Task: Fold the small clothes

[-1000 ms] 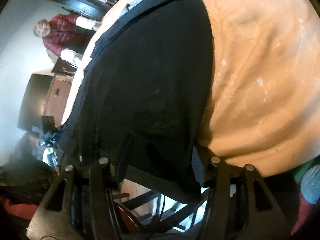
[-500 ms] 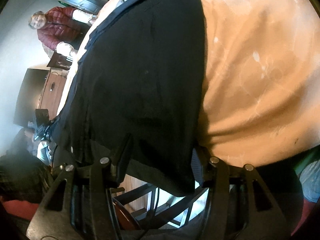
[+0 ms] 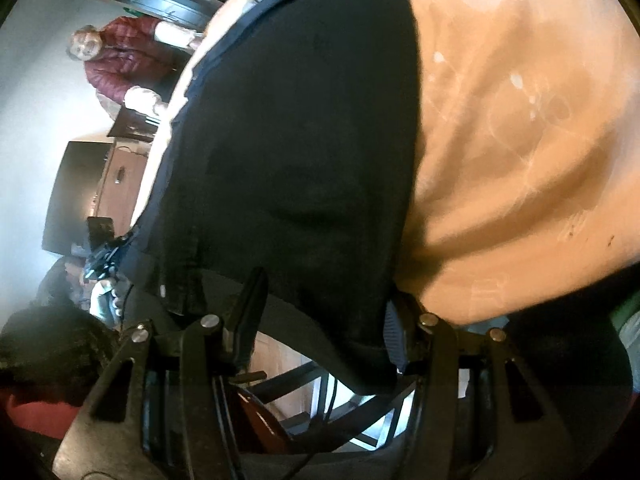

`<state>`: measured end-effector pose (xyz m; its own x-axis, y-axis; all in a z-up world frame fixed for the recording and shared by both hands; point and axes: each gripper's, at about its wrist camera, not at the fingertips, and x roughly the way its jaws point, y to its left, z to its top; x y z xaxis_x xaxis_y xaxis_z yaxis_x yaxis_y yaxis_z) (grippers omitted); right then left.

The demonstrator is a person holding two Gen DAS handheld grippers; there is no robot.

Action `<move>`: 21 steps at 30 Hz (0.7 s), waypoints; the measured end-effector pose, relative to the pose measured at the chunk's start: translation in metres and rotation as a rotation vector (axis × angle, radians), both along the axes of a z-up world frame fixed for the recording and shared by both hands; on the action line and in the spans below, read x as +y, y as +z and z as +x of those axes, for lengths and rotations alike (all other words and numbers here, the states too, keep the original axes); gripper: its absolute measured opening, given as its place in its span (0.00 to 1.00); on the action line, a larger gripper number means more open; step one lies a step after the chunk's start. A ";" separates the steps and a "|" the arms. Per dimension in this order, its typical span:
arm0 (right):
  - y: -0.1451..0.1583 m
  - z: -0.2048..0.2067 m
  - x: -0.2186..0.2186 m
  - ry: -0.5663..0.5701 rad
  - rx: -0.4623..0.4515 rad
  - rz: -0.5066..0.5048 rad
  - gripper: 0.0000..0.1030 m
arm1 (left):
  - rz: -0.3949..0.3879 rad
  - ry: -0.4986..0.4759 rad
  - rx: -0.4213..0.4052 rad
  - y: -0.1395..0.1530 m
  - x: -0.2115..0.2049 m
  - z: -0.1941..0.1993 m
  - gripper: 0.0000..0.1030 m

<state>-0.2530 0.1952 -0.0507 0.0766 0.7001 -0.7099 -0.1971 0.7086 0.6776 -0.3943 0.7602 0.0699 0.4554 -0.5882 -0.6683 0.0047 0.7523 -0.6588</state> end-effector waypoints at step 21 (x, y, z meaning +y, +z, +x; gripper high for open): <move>0.087 -0.001 0.004 0.009 -0.179 0.177 0.03 | -0.132 0.049 -0.109 0.027 -0.010 -0.011 0.05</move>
